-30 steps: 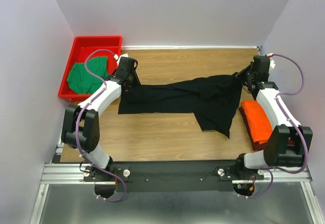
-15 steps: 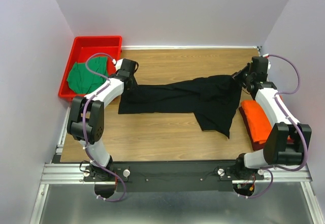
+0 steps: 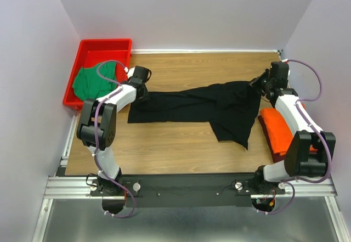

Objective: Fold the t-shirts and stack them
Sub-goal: Flatten the tshirt out

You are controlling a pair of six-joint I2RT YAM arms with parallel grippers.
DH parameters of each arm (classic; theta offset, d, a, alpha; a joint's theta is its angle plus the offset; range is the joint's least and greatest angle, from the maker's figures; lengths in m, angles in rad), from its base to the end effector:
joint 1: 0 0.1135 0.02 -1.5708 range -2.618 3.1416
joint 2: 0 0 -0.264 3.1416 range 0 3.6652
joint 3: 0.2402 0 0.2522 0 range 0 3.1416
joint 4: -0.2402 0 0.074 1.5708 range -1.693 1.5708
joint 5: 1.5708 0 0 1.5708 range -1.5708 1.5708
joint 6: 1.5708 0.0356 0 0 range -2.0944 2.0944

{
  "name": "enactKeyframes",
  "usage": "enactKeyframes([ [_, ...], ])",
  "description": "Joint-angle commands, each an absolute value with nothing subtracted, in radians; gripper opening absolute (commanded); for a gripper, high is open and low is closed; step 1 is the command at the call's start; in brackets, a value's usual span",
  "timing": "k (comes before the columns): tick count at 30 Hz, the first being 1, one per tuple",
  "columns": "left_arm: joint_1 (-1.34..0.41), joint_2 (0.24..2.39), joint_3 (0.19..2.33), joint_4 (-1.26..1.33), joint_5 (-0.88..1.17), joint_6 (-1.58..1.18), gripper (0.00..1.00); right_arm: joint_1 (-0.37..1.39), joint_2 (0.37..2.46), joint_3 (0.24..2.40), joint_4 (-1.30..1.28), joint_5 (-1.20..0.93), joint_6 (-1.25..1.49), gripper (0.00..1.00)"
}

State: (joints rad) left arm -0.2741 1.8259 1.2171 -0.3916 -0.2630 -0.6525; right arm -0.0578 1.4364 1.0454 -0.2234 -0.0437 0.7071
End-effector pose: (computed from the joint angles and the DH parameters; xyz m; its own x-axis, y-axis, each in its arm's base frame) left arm 0.3687 -0.0941 0.1869 -0.7205 -0.4064 -0.5619 -0.3917 0.9071 -0.1540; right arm 0.3230 -0.0171 0.2741 -0.4232 0.6746 -0.6049 0.3907 0.7382 0.5500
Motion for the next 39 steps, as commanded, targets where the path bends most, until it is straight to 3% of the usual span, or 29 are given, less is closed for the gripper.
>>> enactKeyframes([
  [1, -0.265, 1.833, 1.244, -0.342, -0.207, -0.644, 0.36, -0.057, 1.459, 1.046, -0.201, -0.078, 0.712, 0.0],
  [2, -0.264, 1.836, 1.258, -0.339, -0.196, -0.644, 0.26, -0.057, 1.46, 1.049, -0.202, -0.081, 0.712, 0.0],
  [6, -0.258, 1.81, 1.305, -0.339, -0.169, -0.626, 0.01, -0.057, 1.47, 1.087, -0.202, -0.106, 0.706, 0.0],
  [11, -0.209, 1.784, 1.44, -0.324, -0.147, -0.614, 0.0, -0.057, 1.61, 1.268, -0.202, -0.098, 0.715, 0.0],
  [18, -0.16, 1.939, 1.848, -0.239, -0.075, -0.583, 0.0, -0.057, 2.05, 1.979, -0.209, -0.25, 0.729, 0.0],
  [20, -0.141, 1.985, 1.993, -0.213, -0.042, -0.575, 0.0, -0.061, 2.123, 2.238, -0.213, -0.305, 0.735, 0.0],
  [25, -0.092, 2.003, 2.17, -0.147, 0.063, -0.569, 0.0, -0.067, 2.171, 2.532, -0.215, -0.302, 0.72, 0.0],
  [32, -0.069, 1.901, 2.039, -0.066, 0.063, -0.54, 0.0, -0.067, 1.956, 2.354, -0.196, -0.238, 0.635, 0.0],
  [39, -0.037, 1.738, 1.639, -0.022, -0.024, -0.621, 0.0, -0.069, 1.593, 1.737, -0.147, -0.166, 0.624, 0.0],
])
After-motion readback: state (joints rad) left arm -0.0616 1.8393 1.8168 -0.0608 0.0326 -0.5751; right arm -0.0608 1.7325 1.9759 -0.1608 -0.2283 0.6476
